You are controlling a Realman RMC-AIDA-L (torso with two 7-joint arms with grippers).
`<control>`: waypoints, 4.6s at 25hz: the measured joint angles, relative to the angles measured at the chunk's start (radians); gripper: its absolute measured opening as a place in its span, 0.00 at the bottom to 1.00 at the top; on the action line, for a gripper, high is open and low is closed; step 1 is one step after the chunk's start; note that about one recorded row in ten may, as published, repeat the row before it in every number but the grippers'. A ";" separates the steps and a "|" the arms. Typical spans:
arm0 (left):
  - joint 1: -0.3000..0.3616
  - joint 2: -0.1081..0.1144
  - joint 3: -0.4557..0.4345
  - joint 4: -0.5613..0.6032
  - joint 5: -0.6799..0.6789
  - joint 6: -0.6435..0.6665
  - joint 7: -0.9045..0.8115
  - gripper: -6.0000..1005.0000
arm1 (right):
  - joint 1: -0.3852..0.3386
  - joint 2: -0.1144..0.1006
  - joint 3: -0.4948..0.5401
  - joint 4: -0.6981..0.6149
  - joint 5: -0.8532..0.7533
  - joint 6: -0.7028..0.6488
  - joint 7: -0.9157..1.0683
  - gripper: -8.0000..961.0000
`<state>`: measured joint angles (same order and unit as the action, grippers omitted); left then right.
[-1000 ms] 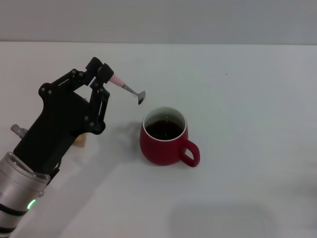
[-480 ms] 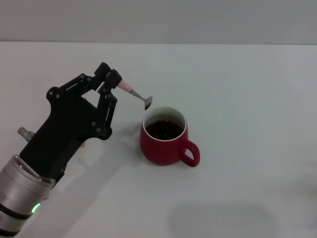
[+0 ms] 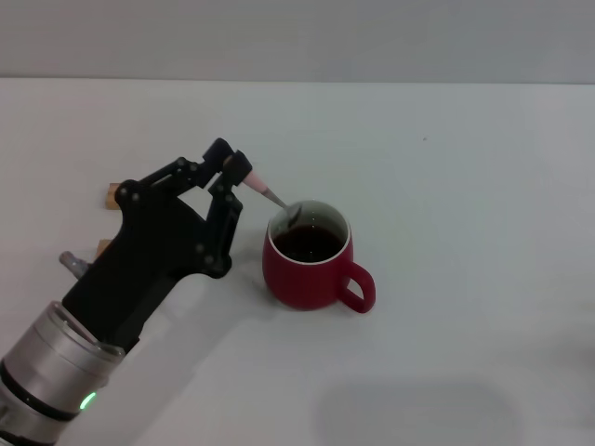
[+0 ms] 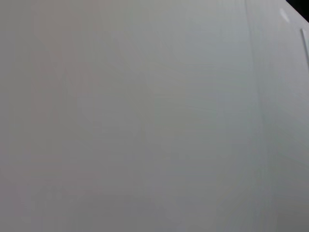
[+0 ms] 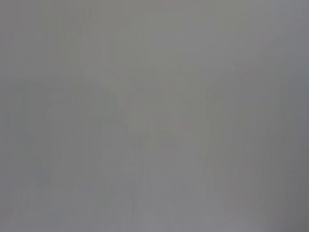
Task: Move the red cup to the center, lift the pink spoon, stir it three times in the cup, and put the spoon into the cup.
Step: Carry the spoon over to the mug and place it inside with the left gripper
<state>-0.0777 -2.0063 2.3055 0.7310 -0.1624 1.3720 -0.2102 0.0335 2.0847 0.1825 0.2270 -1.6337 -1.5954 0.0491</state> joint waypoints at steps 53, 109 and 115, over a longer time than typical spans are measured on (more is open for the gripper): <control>-0.104 -0.054 -0.029 -0.158 0.033 -0.061 -0.002 0.14 | -0.001 -0.002 -0.004 0.002 0.000 -0.001 0.000 0.01; -0.172 -0.065 0.038 -0.166 0.035 -0.133 -0.062 0.18 | -0.015 0.000 -0.006 -0.001 0.000 -0.008 0.000 0.01; -0.135 -0.062 0.038 -0.157 0.032 -0.119 -0.057 0.19 | -0.013 0.000 -0.007 0.000 0.000 -0.009 0.000 0.01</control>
<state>-0.2126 -2.0684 2.3436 0.5737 -0.1300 1.2532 -0.2674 0.0204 2.0847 0.1750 0.2270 -1.6337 -1.6048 0.0491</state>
